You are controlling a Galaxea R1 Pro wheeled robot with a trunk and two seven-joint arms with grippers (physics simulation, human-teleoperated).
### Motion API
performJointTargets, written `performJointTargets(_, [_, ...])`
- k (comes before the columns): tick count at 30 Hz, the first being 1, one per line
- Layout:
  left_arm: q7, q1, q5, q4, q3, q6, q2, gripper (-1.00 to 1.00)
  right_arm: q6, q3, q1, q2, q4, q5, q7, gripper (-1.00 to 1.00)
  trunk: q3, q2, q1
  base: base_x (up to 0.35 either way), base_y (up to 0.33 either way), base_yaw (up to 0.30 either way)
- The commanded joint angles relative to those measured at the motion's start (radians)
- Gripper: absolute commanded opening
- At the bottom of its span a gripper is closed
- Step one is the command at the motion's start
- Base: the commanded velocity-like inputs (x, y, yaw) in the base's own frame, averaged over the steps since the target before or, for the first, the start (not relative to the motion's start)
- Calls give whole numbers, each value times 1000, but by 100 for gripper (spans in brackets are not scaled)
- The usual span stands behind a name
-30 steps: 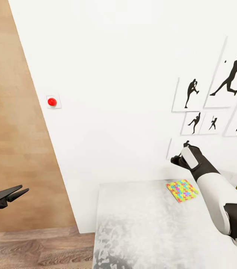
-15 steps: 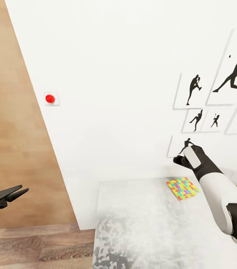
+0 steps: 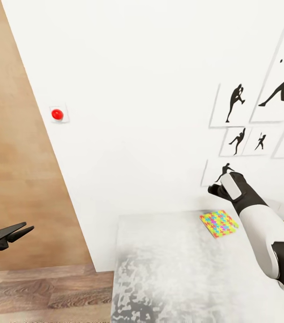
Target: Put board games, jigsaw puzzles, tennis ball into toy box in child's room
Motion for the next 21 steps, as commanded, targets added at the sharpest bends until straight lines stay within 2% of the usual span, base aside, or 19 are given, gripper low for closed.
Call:
performJointTargets(1, [-4,-1,-1,0,0,11,1,100,2,1,-4,0,-1,-10,-9,100,-4,-2,0,0,0,0])
performJointTargets(21, [-4,-1,-3,1,3,11,6,100,18,2,-30,-3,-5,-9,-15,100,-37,-2,0,0,0,0])
